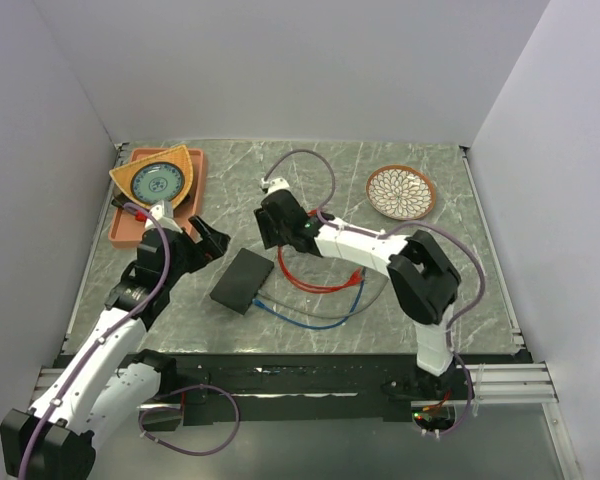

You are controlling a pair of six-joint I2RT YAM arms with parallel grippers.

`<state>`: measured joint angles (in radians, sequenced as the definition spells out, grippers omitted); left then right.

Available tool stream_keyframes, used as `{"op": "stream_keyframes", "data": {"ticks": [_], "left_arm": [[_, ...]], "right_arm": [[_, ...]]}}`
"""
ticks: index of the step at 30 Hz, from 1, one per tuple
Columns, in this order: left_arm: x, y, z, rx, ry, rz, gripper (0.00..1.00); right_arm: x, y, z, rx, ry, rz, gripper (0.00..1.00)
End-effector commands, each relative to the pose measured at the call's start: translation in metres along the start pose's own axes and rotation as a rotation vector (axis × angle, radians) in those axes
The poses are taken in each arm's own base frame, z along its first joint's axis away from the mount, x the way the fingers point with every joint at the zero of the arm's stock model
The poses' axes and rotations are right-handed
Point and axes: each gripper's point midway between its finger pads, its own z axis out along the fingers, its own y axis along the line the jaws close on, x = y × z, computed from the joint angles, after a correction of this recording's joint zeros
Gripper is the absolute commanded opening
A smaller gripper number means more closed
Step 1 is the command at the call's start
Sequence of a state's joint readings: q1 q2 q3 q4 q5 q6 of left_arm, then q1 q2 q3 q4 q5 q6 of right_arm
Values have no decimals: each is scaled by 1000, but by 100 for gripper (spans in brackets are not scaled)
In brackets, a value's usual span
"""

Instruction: Insert the plug into the switch port

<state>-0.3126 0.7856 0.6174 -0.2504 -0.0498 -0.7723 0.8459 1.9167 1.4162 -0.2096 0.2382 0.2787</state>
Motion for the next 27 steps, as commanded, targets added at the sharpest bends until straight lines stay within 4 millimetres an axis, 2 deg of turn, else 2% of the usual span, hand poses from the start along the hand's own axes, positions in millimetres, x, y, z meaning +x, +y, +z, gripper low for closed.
{"op": "stream_keyframes", "data": {"ticks": [1, 6, 10, 14, 17, 18, 19, 20, 21, 25, 27], "left_arm": [[5, -2, 5, 27, 13, -6, 100], [12, 4, 9, 4, 38, -6, 99], [16, 10, 11, -22, 51, 2, 100], [19, 12, 11, -25, 63, 0, 99], [19, 13, 11, -27, 59, -2, 99], [19, 13, 11, -27, 56, -2, 99], [19, 14, 11, -31, 58, -3, 99], [20, 14, 10, -31, 60, -3, 99], [19, 14, 10, -31, 58, -3, 99], [21, 15, 10, -30, 59, -6, 99], [22, 15, 10, -30, 63, -8, 99]], "right_arm": [[-6, -15, 18, 71, 44, 78, 63], [13, -22, 40, 107, 138, 98, 56], [27, -23, 51, 103, 184, 113, 56], [36, -26, 57, 121, 215, 119, 47], [41, -26, 61, 113, 222, 122, 36], [41, -25, 62, 105, 226, 115, 22], [41, -27, 62, 110, 224, 113, 15], [38, -28, 60, 110, 215, 111, 4], [35, -29, 59, 104, 208, 99, 0], [16, -34, 43, 79, 156, 62, 0], [-5, -34, 25, 52, 90, 18, 0]]}}
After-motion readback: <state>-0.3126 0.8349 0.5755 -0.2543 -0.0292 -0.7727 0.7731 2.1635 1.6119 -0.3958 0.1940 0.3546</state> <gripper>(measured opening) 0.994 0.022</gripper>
